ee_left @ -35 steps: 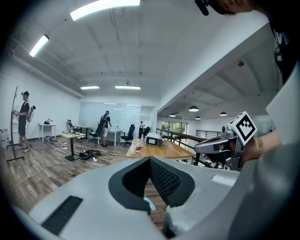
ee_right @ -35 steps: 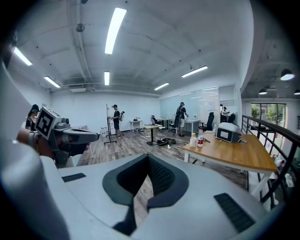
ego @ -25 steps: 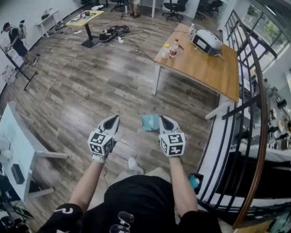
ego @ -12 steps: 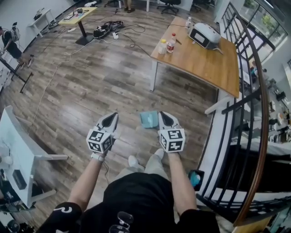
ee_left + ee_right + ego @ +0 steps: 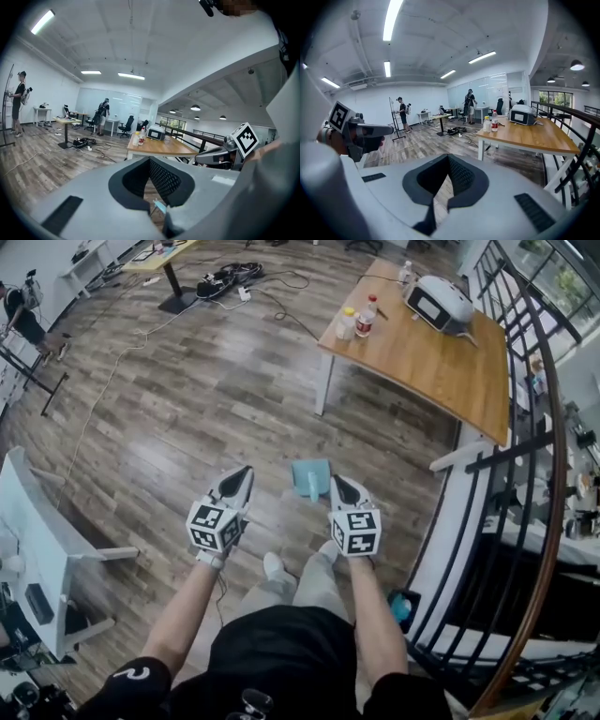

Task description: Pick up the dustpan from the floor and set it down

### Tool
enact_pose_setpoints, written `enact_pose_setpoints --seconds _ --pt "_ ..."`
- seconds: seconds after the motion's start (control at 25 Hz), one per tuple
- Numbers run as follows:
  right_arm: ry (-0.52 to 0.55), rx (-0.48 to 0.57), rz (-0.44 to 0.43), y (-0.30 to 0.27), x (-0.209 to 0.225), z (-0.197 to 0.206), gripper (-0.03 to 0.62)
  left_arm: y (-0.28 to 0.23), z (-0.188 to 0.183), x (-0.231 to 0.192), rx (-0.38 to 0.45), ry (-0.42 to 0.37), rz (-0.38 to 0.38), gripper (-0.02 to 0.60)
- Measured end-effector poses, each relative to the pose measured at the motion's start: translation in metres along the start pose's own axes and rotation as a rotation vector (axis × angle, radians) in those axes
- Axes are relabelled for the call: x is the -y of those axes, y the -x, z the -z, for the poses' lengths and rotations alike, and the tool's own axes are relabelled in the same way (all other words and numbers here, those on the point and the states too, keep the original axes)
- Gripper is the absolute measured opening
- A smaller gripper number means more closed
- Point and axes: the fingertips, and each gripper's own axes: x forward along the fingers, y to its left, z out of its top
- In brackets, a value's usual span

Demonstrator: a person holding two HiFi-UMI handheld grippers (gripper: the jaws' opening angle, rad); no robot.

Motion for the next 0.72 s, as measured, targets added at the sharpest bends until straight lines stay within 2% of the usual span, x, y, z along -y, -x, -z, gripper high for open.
enact_pose_setpoints --seconds 0.36,0.72 --pt "0.016 -0.082 -0.012 -0.051 0.011 0.061 -0.006 -0.044 0.056 -0.016 -0.029 0.053 0.005 -0.002" --pt "0.020 -0.108 0.000 -0.100 0.010 0.103 -0.006 -0.058 0.122 -0.042 -0.093 0.071 0.018 -0.002"
